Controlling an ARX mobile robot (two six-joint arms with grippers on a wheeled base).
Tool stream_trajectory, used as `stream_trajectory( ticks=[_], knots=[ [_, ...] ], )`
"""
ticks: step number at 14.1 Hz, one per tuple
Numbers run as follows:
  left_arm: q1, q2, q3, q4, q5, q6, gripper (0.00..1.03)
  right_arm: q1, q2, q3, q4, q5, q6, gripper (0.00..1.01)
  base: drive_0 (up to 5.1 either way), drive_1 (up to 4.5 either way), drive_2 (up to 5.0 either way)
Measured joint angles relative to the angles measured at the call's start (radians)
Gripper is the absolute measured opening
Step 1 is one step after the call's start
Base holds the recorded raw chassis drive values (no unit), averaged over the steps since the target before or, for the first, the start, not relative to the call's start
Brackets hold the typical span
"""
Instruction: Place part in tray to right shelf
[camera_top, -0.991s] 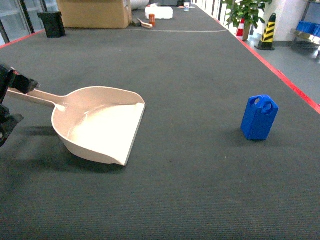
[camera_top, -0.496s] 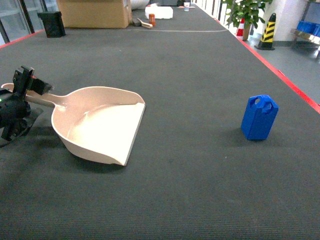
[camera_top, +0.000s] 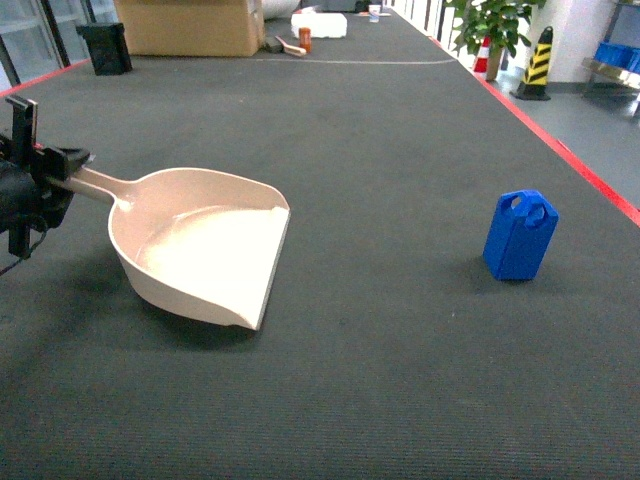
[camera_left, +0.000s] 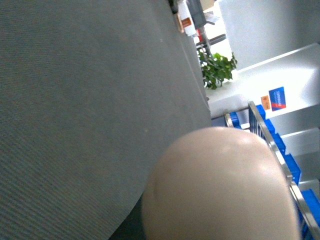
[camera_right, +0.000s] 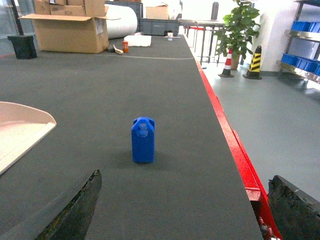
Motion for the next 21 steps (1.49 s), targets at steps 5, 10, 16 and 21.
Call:
stream_trajectory(
  ticks=[5, 10, 16, 21],
  knots=[
    [-0.069, -0.068, -0.069, 0.092, 0.016, -0.029, 0.14, 0.000, 0.000, 0.000, 0.000, 0.000, 0.000, 0.98, 0.0, 0.00, 0.0],
    [-0.215, -0.143, -0.091, 0.132, 0.024, -0.128, 0.14, 0.000, 0.000, 0.000, 0.000, 0.000, 0.000, 0.98, 0.0, 0.00, 0.0],
    [-0.323, -0.166, -0.098, 0.132, -0.074, -0.385, 0.14, 0.000, 0.000, 0.000, 0.000, 0.000, 0.000, 0.98, 0.0, 0.00, 0.0],
    [-0.274, -0.169, -0.112, 0.130, -0.099, -0.439, 0.14, 0.000, 0.000, 0.000, 0.000, 0.000, 0.000, 0.98, 0.0, 0.00, 0.0]
  ],
)
